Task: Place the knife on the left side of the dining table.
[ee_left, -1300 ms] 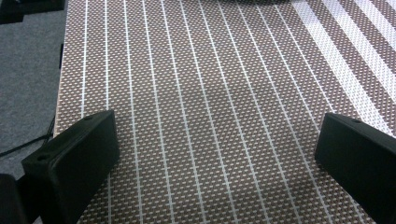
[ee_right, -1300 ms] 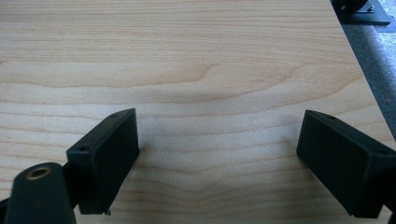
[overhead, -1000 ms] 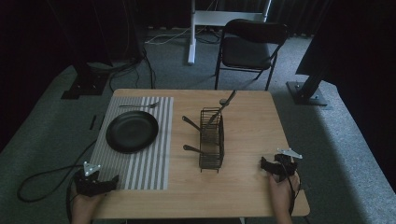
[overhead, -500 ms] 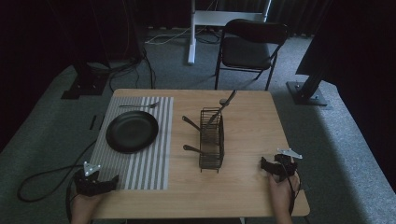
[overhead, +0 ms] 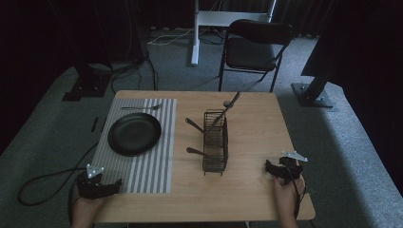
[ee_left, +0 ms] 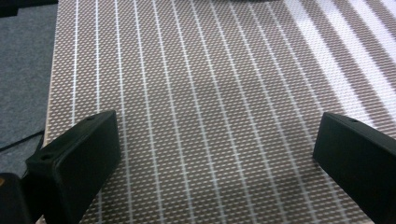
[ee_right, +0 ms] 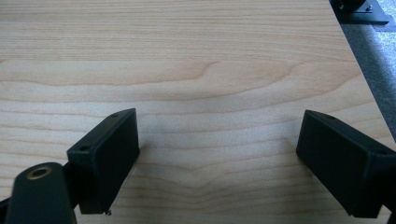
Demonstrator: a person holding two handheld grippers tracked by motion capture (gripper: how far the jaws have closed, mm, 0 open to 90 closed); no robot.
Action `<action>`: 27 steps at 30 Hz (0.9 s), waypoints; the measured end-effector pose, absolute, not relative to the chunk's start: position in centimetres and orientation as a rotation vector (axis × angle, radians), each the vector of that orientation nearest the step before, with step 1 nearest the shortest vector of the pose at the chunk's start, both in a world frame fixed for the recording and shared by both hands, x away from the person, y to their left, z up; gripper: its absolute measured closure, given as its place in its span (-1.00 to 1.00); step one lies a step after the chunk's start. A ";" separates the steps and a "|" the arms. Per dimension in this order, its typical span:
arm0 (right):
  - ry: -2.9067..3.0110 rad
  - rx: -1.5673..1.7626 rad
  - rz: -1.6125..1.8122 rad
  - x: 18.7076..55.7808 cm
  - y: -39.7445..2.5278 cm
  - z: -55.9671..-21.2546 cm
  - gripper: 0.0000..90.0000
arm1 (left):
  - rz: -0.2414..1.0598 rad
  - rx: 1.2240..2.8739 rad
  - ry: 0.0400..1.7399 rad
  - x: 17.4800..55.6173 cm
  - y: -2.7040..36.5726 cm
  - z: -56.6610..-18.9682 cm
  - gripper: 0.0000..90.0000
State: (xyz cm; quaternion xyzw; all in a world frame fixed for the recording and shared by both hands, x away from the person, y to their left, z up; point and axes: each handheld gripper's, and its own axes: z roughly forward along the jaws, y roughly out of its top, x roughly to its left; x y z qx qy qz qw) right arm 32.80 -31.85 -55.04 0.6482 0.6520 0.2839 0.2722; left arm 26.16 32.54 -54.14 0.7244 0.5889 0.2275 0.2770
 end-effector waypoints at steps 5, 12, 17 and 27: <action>1.755 1.745 0.764 32.8 -31.9 -55.0 -0.73 | 0.606 1.960 1.561 26.3 32.1 -53.7 -0.97; 1.755 1.745 0.764 32.8 -31.9 -55.0 -0.73 | 0.572 1.973 1.535 26.6 31.5 -53.1 -0.95; 1.755 1.745 0.764 32.8 -31.9 -55.0 -0.73 | 0.560 1.981 1.499 26.8 30.8 -52.3 -0.95; 1.755 1.745 0.765 32.8 -31.9 -55.0 -0.73 | 0.560 1.989 1.432 27.3 29.3 -50.6 -0.95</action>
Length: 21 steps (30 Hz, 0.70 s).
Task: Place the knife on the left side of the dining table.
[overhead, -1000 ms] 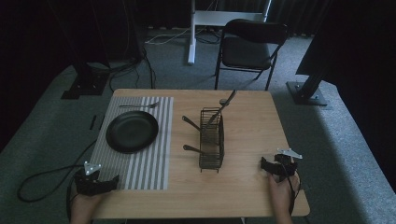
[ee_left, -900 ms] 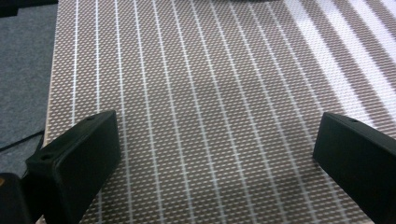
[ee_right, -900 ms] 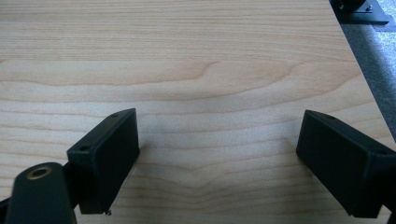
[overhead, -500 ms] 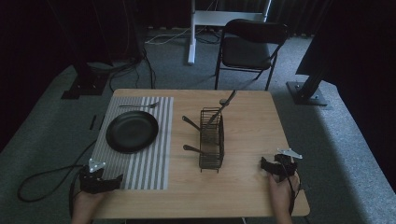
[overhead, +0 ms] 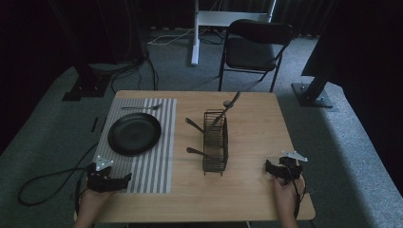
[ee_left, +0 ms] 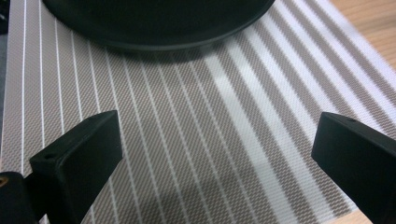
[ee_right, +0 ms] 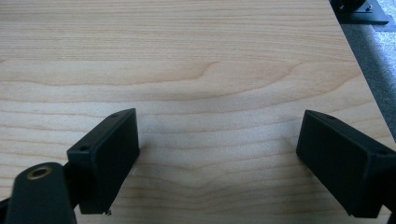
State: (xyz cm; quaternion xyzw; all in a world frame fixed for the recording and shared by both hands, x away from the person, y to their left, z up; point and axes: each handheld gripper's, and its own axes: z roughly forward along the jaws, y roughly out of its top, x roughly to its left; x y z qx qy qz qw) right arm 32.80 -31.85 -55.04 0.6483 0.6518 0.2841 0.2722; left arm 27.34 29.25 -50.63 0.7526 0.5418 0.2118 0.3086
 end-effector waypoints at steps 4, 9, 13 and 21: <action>1.755 1.745 0.765 32.8 -31.9 -55.0 -0.73 | 0.541 1.990 1.404 27.8 28.6 -50.0 -0.95; 1.755 1.745 0.765 32.8 -31.9 -55.0 -0.73 | 0.531 2.000 1.364 28.4 27.6 -49.0 -0.95; 1.755 1.745 0.764 32.8 -31.9 -55.0 -0.73 | 0.537 2.003 1.333 29.0 26.6 -48.3 -0.95; 1.755 1.744 0.765 32.8 -31.9 -55.0 -0.73 | 0.538 2.007 1.265 30.0 24.8 -46.7 -0.95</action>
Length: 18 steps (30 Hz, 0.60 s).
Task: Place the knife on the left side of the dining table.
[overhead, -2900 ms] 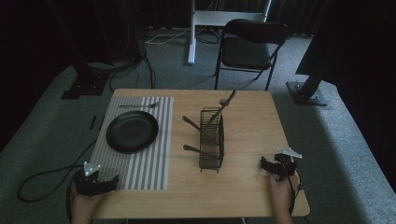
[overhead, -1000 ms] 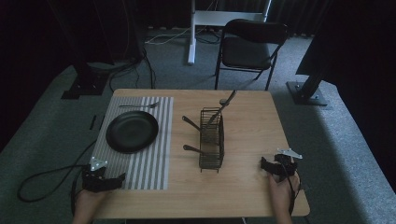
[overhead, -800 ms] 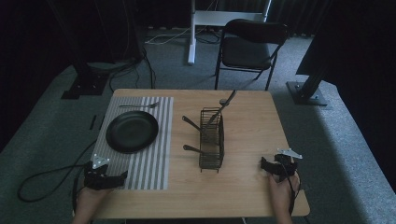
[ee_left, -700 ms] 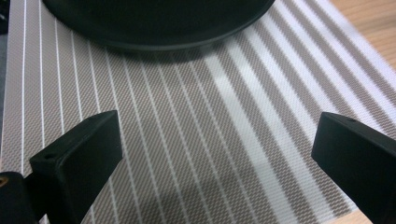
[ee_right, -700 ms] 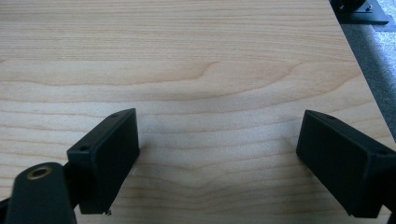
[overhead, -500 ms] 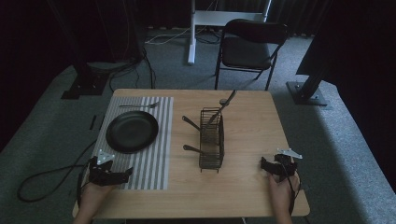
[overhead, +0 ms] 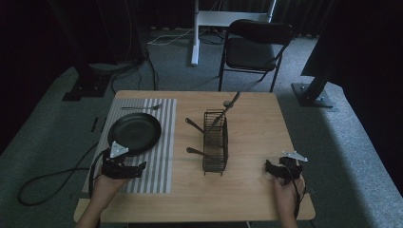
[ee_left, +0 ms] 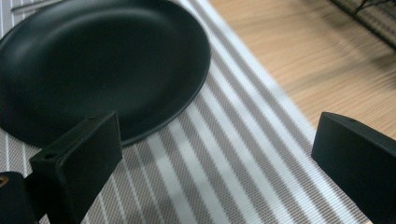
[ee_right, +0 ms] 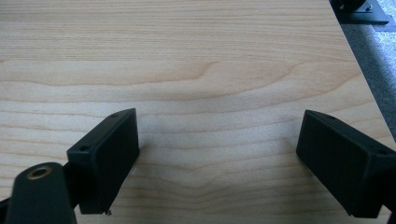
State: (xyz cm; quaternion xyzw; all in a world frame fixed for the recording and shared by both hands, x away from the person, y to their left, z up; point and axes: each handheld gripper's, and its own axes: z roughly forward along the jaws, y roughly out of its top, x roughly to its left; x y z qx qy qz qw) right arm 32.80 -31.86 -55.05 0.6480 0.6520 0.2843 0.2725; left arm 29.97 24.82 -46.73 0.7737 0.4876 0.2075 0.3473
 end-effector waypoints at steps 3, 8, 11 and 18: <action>1.755 1.744 0.765 32.8 -31.9 -55.0 -0.73 | 0.532 2.007 1.247 30.2 24.5 -46.4 -0.95; 1.756 1.743 0.765 32.8 -31.9 -55.0 -0.73 | 0.526 2.010 1.213 30.7 23.5 -45.4 -0.95; 1.755 1.743 0.765 32.8 -31.9 -55.1 -0.73 | 0.527 2.010 1.198 31.0 23.2 -44.9 -0.95; 1.756 1.743 0.765 32.8 -31.9 -55.0 -0.73 | 0.548 2.016 1.147 31.3 21.7 -44.0 -0.95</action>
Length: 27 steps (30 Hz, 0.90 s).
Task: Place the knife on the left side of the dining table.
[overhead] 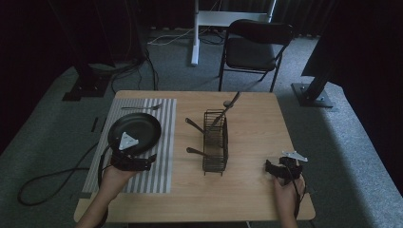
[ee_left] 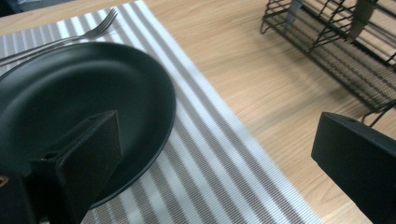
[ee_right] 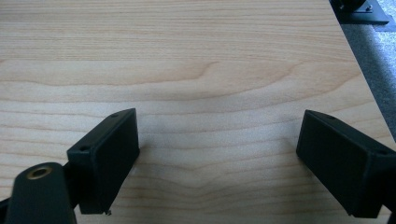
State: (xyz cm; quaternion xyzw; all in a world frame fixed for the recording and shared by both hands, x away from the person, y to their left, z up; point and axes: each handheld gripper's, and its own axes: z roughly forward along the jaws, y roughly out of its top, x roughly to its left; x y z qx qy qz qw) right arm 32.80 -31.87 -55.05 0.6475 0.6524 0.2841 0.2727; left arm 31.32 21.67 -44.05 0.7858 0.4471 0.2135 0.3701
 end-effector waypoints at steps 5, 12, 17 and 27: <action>1.756 1.742 0.765 32.8 -31.9 -55.0 -0.73 | 0.545 2.025 1.127 31.7 20.8 -43.6 -0.95; 1.756 1.743 0.765 32.8 -31.9 -55.0 -0.73 | 0.520 2.038 1.089 32.6 19.5 -42.7 -0.95; 1.756 1.743 0.765 32.8 -31.9 -55.0 -0.73 | 0.511 2.037 1.065 33.1 18.7 -41.8 -0.95; 1.755 1.743 0.765 32.8 -31.9 -55.0 -0.73 | 0.488 2.024 1.010 34.1 16.9 -39.8 -0.95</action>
